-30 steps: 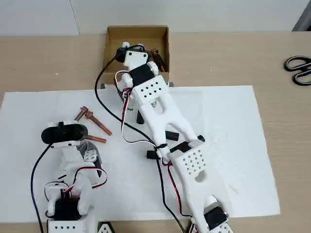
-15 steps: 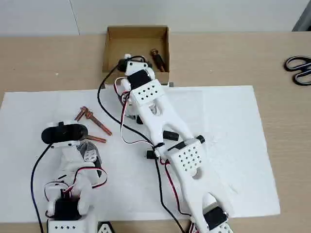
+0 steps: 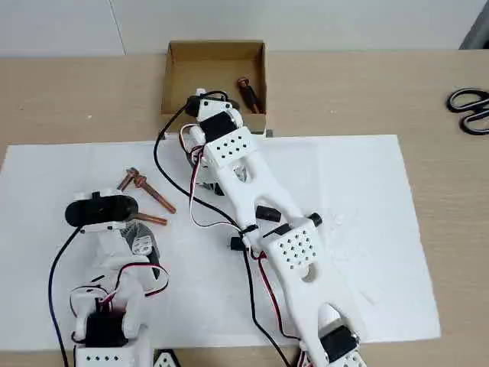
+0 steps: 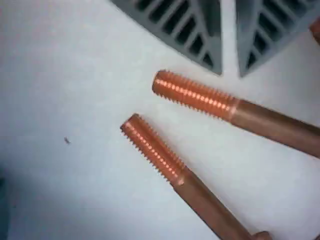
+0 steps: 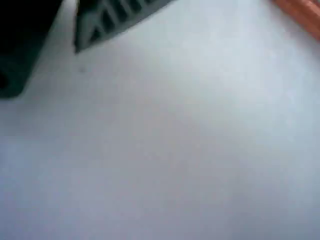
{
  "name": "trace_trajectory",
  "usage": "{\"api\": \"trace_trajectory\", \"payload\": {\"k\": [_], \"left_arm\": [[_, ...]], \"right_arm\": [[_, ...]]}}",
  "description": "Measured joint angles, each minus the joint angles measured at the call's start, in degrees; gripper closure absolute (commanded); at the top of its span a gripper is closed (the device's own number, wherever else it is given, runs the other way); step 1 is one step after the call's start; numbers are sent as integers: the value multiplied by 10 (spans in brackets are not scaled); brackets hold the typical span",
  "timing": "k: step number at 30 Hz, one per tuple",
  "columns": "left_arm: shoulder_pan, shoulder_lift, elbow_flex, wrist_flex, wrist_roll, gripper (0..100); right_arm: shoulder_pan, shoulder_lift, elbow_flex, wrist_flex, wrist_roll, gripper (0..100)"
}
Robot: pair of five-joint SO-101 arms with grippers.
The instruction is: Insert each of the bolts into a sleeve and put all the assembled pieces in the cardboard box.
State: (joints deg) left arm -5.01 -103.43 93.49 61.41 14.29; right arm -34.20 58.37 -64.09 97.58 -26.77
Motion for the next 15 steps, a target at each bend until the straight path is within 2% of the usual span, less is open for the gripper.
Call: {"api": "trace_trajectory", "payload": {"k": [8, 13, 15], "left_arm": [[0, 0, 0, 0, 0, 994], [0, 0, 0, 0, 0, 994], [0, 0, 0, 0, 0, 994]], "right_arm": [[3, 5, 1, -10, 0, 838], [13, 19, 0, -10, 0, 982], [18, 22, 0, -9, 0, 976]]}}
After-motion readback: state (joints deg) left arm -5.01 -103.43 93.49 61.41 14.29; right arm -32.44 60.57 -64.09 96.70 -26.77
